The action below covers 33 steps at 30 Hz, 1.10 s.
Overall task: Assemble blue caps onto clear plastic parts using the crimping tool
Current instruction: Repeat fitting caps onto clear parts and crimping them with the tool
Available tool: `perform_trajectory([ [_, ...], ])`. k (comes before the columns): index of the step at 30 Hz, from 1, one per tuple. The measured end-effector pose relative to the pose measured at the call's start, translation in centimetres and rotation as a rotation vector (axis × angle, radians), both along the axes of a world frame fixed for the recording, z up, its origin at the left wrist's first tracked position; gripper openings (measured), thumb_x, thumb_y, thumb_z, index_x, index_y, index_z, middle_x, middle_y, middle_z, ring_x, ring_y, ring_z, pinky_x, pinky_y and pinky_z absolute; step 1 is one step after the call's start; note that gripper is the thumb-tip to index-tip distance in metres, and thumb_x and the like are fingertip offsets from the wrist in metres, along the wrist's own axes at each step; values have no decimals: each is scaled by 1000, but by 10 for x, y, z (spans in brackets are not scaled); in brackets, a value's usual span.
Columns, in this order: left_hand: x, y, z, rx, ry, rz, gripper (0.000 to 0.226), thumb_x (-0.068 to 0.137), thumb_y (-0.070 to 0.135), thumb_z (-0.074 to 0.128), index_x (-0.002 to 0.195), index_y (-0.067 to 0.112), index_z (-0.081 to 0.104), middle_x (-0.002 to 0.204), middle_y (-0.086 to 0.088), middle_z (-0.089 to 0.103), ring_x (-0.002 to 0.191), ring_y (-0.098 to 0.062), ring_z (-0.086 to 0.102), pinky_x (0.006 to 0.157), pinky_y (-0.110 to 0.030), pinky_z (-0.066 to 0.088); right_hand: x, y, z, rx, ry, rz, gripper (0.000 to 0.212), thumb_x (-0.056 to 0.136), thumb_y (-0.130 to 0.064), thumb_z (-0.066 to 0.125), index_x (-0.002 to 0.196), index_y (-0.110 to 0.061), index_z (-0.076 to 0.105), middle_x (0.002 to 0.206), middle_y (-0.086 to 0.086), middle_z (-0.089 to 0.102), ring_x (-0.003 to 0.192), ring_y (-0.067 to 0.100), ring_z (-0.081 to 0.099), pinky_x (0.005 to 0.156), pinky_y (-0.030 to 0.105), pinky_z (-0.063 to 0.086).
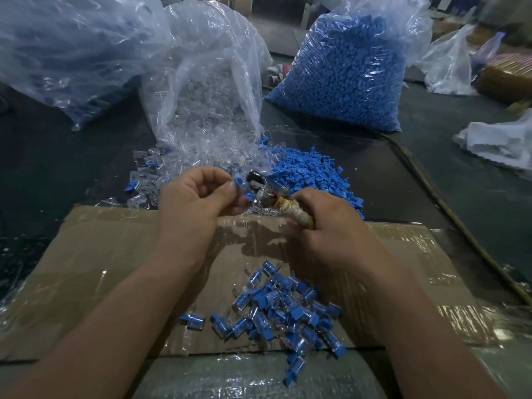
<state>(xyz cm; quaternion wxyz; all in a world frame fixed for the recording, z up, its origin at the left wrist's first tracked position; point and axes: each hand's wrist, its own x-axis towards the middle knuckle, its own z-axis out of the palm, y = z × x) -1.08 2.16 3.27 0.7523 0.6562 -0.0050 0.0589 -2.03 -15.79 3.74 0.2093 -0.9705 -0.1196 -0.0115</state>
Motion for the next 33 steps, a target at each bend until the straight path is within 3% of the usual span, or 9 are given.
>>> perform_trajectory([
  [4, 5, 13, 6, -78, 55, -94, 9, 75, 2, 61, 72, 11, 61, 63, 0, 68, 57, -12, 65, 51, -18, 51, 2, -11, 4, -9, 55, -33, 15, 85, -25, 61, 95, -25, 50, 85, -10, 50, 76, 5, 44, 60, 24, 34],
  [11, -10, 7, 7, 256, 65, -714, 11, 60, 21, 69, 70, 17, 70, 61, 2, 66, 51, -4, 57, 49, -14, 45, 1, -12, 7, -55, 151, -10, 30, 72, -36, 72, 87, -33, 47, 80, -16, 47, 74, 3, 45, 61, 24, 35],
  [19, -16, -3, 1, 453, -43, -915, 10, 65, 34, 69, 69, 25, 71, 65, 12, 67, 60, 2, 59, 56, -10, 45, 1, -4, 5, -132, 228, 17, 52, 58, -47, 78, 97, -34, 47, 88, -17, 44, 88, 8, 45, 77, 30, 39],
  [22, -16, -2, 5, 395, -21, -786, 10, 63, 32, 66, 69, 25, 71, 64, 9, 67, 56, 0, 58, 52, -11, 44, -1, -5, 5, -142, 277, 29, 56, 58, -48, 78, 98, -37, 41, 88, -19, 39, 91, 8, 41, 79, 29, 37],
  [25, -8, 1, 3, 302, 45, -389, 9, 70, 13, 69, 63, 19, 69, 61, 4, 66, 54, 1, 60, 51, -9, 46, -1, -6, 7, -146, 288, 47, 59, 58, -50, 78, 104, -36, 45, 91, -19, 38, 93, 8, 40, 80, 29, 37],
  [27, 2, 6, -5, 524, -44, -54, 17, 76, 8, 68, 71, 24, 67, 65, 8, 64, 61, 1, 60, 57, -13, 50, -1, -8, 7, -175, 297, 62, 67, 60, -52, 76, 116, -32, 45, 97, -16, 39, 97, 8, 39, 82, 28, 36],
  [29, 11, 13, -10, 709, -67, 142, 16, 80, 11, 68, 90, 23, 69, 82, 8, 65, 76, -8, 61, 76, -31, 53, -1, -10, 8, -183, 308, 68, 73, 61, -54, 75, 122, -30, 43, 101, -14, 39, 99, 7, 38, 84, 27, 36],
  [31, 19, 18, -16, 906, -67, 149, 27, 83, 15, 65, 108, 22, 66, 103, 0, 61, 93, -19, 58, 91, -38, 46, -2, -12, 10, -157, 323, 67, 72, 63, -55, 72, 125, -31, 44, 99, -16, 39, 98, 6, 39, 82, 27, 36],
  [33, 24, 20, -21, 1100, -49, 66, 34, 86, 20, 61, 120, 21, 59, 120, -5, 52, 106, -23, 51, 93, -35, 38, -2, -13, 11, -141, 326, 69, 69, 67, -57, 68, 126, -31, 46, 97, -19, 40, 96, 5, 41, 81, 26, 36],
])
